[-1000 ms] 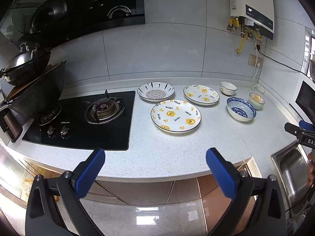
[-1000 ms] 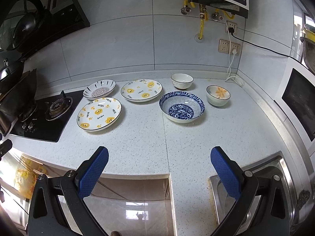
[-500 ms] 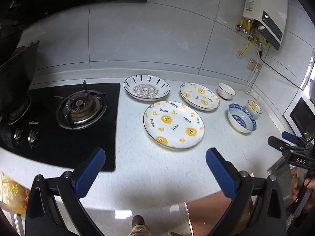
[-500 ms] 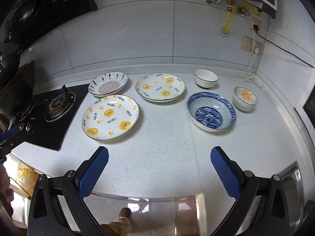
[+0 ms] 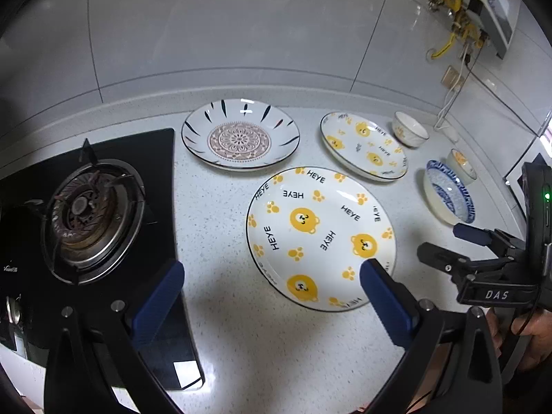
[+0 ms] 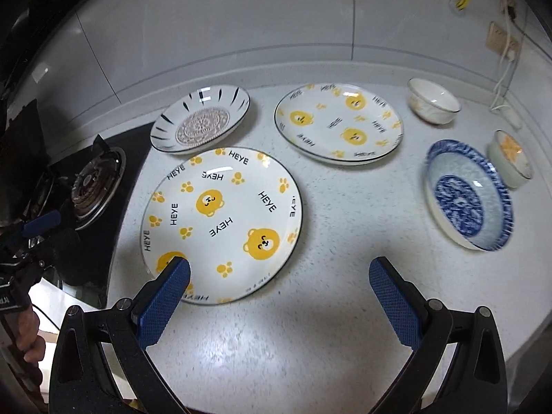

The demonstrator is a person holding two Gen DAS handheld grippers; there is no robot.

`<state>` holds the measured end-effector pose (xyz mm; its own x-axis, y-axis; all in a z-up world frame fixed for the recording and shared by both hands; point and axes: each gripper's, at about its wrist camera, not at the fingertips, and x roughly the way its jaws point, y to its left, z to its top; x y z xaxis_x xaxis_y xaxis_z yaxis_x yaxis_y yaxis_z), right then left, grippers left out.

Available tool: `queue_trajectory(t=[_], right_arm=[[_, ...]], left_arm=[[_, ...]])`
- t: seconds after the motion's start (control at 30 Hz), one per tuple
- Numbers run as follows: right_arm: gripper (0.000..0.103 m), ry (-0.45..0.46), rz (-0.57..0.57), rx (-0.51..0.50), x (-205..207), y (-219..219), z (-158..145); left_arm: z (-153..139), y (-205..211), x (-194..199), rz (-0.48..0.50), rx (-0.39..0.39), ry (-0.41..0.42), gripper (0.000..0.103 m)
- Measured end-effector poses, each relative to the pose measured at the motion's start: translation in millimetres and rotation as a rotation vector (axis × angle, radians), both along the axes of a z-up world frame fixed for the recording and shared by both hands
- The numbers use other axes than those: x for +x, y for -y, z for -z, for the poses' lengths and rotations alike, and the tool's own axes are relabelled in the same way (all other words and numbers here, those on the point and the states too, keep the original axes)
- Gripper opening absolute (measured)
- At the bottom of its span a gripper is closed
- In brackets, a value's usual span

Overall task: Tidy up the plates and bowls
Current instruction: 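Move both grippers down to the rim of the large yellow-bear plate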

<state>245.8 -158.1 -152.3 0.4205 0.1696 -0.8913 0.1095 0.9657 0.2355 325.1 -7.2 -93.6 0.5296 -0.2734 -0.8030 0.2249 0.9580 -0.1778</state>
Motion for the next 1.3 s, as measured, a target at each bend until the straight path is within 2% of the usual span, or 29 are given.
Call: queue_trajectory(t=[0.27, 0.7, 0.9, 0.97, 1.03, 1.3], right_arm=[[0.102, -0.078, -0.078, 0.069, 41, 3, 42], [0.102, -0.119, -0.163, 0.165, 66, 11, 64], [0.093, -0.122, -0.173, 0.211, 69, 16, 68], [0.082, -0.134, -0.175, 0.225, 69, 17, 71], [0.079, -0.140, -0.174, 0.233, 70, 19, 74], [0.067, -0.157, -0.179, 0.247, 71, 21, 79]], left_arm=[[46, 12, 50, -0.042, -0.021, -0.122, 0.102], [84, 31, 77, -0.077, -0.040, -0.226, 0.101], [90, 35, 85, -0.082, -0.076, -0.250, 0.101], [92, 36, 87, -0.081, -0.092, -0.262, 0.100], [95, 38, 89, -0.075, -0.104, -0.274, 0.096], [105, 44, 92, -0.061, -0.151, -0.320, 0.096]])
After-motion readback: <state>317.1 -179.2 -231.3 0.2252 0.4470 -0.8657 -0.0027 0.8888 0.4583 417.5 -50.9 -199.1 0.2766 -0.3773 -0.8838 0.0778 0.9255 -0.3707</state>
